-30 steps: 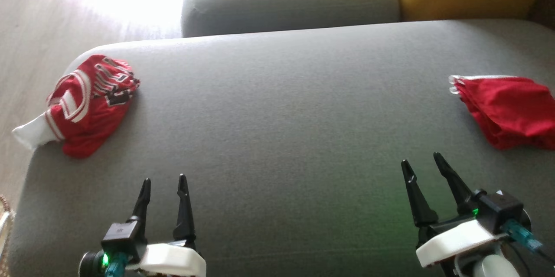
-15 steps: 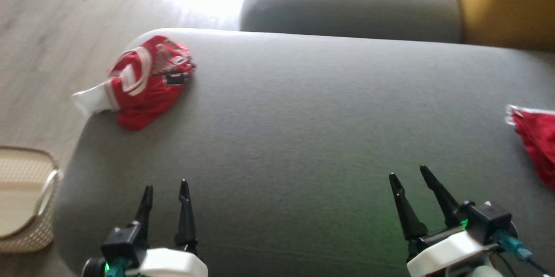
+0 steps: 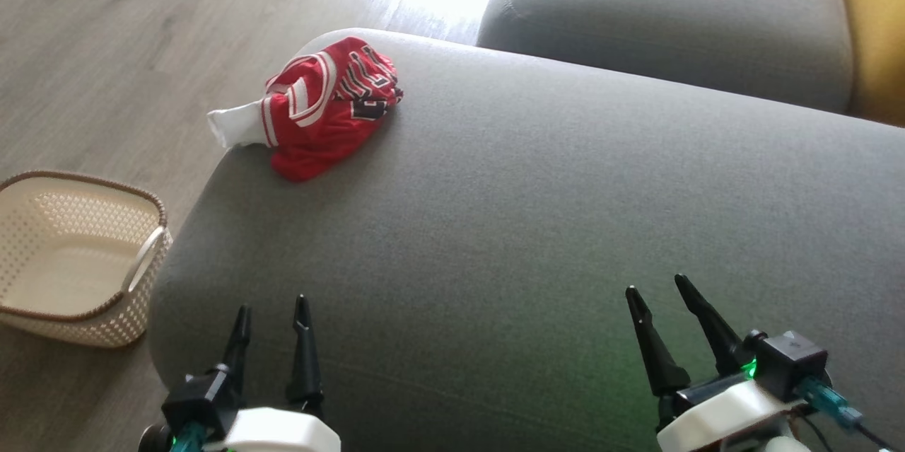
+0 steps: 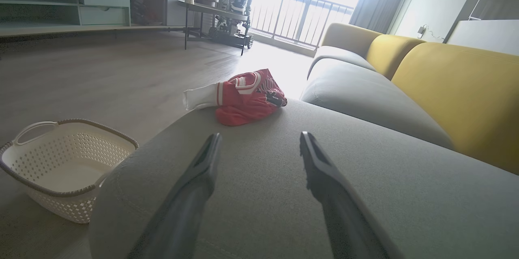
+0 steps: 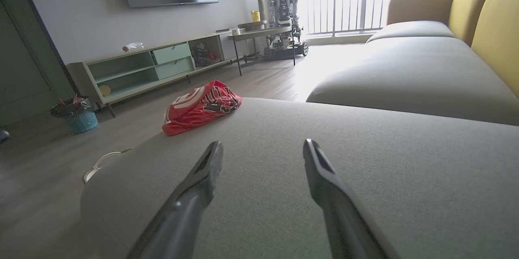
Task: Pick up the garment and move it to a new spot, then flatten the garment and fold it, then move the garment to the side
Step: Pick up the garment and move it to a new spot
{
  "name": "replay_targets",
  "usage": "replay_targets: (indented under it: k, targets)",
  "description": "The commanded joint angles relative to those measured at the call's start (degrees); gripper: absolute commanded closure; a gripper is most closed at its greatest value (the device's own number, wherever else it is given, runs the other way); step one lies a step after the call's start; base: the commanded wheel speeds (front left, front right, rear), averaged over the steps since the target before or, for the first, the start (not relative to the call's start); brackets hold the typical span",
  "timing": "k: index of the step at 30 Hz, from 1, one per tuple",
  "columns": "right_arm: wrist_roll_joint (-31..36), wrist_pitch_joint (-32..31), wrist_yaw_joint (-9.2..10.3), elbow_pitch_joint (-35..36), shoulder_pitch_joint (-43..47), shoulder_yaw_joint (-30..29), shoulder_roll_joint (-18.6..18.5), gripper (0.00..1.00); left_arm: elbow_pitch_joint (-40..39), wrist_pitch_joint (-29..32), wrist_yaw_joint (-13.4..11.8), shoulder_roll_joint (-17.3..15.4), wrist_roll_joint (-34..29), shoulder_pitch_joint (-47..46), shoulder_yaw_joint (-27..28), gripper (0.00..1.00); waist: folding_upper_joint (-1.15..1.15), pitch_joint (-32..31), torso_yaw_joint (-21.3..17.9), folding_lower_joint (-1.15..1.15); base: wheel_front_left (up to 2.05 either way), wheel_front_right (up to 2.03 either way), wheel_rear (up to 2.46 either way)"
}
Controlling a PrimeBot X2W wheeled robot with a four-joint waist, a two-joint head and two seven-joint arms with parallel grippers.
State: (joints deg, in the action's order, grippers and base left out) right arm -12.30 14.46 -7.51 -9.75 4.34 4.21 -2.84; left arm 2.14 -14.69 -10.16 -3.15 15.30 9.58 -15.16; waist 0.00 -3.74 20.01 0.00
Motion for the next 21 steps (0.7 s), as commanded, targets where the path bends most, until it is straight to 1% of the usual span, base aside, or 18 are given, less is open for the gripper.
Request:
replay_targets:
  k: [1,8,12,16,18,21]
  targets:
    - [-0.5,0.5,0.02,1.3,-1.2,1.5,0.0,0.0,-2.2,-0.3,-0.3,0.3,0.2,-1.8,1.8,0.0,0.0,0.1,0.3,0.0,0.0,0.0,0.0]
    - [-0.6,0.5,0.02,1.0,-1.7,2.1,0.0,0.0,-3.6,-0.3,-0.3,0.3,2.3,-3.3,2.4,0.0,0.0,1.3,0.0,0.0,0.0,0.0,0.0]
    - [0.5,0.5,0.02,1.2,-2.4,2.1,0.0,0.0,-4.6,-0.3,0.5,0.3,3.4,-7.7,3.8,0.0,0.0,3.9,-0.9,0.0,0.0,0.0,0.0]
    - [2.5,0.5,0.02,1.3,-3.8,1.9,0.0,0.0,-3.6,-0.3,2.7,0.3,3.0,-15.5,5.9,0.0,0.0,7.8,-1.7,0.0,0.0,0.0,0.0]
    - [3.4,0.5,0.02,1.4,-4.5,1.8,0.0,0.0,-1.8,-0.3,4.2,0.2,4.5,-19.9,7.0,0.0,0.0,9.7,-2.2,0.0,0.0,0.0,0.0]
    - [4.3,0.5,0.02,1.3,-5.5,1.3,0.0,0.0,1.9,0.1,6.3,-1.0,6.1,-27.5,8.5,0.0,0.0,12.2,-2.8,0.0,0.0,0.0,0.0]
